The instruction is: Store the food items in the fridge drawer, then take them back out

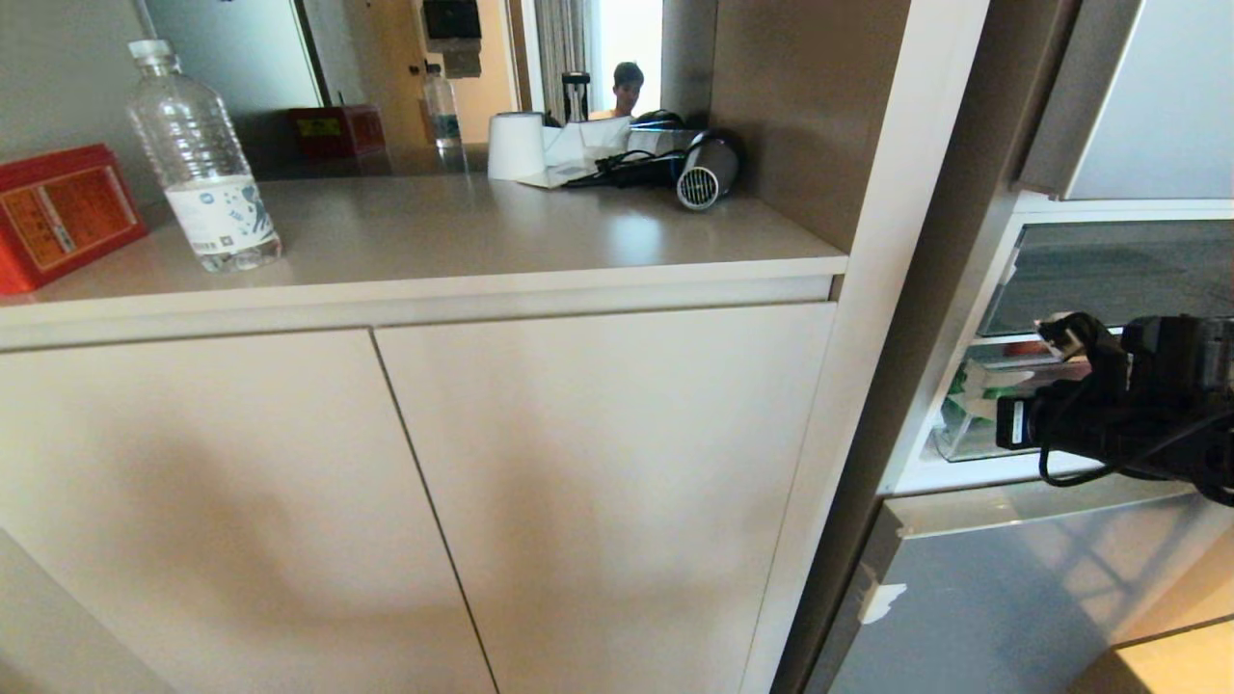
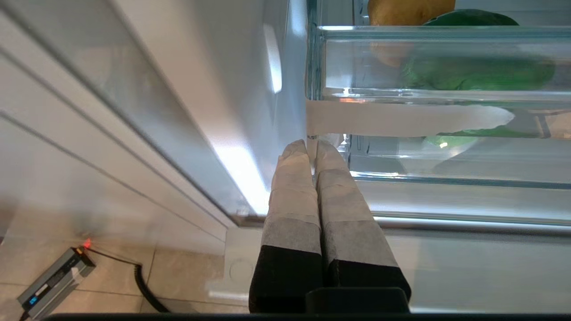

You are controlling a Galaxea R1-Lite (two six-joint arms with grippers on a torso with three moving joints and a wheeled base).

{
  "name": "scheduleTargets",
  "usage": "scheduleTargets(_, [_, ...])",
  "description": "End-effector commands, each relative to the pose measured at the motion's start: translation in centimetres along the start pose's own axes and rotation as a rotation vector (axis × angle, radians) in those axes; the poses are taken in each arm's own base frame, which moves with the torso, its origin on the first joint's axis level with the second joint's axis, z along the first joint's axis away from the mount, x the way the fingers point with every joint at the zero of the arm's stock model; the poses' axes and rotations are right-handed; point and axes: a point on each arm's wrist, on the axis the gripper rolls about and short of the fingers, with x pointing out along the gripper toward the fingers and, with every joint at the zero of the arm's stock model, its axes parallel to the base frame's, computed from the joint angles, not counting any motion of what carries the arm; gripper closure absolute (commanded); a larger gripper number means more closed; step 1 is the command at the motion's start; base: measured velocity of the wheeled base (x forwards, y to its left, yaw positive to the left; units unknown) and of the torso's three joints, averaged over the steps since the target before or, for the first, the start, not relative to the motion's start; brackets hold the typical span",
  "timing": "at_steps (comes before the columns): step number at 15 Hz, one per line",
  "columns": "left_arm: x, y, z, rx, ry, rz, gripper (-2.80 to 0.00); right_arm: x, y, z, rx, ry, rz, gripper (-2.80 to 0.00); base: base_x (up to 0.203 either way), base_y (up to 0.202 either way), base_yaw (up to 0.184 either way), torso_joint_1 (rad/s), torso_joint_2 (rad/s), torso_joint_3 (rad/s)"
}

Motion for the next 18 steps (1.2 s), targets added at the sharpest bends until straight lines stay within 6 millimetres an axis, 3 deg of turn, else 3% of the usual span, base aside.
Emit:
scheduleTargets(1, [0.0,0.0,0.0,0.0,0.001,0.0,0.0,-1.0,0.4,0.1,-0.005,-0.01,0.004,0.0,0.0,0.0,0.0,0.0,0.0,0.0])
scheduleTargets(18, [0.0,0.0,0.0,0.0,0.0,0.0,0.0,-8.1,2.2,-1.7,0.012,-0.001,-0.032,0.0,0.0,0.0,0.0,0.0,0.0,0.0])
